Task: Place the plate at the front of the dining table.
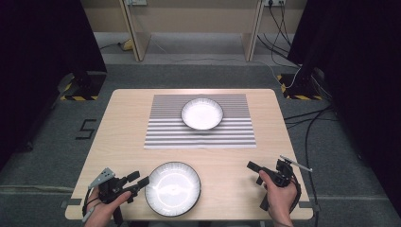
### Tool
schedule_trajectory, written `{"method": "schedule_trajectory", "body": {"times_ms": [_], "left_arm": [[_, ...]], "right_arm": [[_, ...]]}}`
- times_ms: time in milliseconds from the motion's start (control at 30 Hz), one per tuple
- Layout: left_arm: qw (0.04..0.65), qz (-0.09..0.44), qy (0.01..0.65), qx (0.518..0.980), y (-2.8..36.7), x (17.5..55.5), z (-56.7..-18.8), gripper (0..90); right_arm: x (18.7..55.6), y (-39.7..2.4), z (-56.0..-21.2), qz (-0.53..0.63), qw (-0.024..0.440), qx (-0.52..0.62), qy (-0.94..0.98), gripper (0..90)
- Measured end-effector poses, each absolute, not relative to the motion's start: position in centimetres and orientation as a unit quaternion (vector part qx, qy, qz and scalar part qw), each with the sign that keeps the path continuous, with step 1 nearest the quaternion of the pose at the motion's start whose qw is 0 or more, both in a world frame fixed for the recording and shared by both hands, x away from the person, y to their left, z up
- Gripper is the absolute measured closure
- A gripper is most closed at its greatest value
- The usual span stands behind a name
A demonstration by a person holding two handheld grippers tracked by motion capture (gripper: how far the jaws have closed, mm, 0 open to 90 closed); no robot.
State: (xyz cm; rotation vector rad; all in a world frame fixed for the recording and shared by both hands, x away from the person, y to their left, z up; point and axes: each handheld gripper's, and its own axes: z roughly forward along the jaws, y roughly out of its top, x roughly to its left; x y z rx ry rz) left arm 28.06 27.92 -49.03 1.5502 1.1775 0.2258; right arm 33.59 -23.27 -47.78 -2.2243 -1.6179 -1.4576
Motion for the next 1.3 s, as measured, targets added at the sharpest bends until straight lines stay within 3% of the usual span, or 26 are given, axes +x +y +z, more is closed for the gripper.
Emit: {"method": "schedule_trajectory", "body": {"times_ms": [1300], "left_arm": [[0.554,0.097,0.498,0.66,27.7,28.1,-49.2,38.5]], "right_arm": [[29.4,-27.2,-49.2,-0.462,-0.005,-0.742,-0.485,48.6]]}}
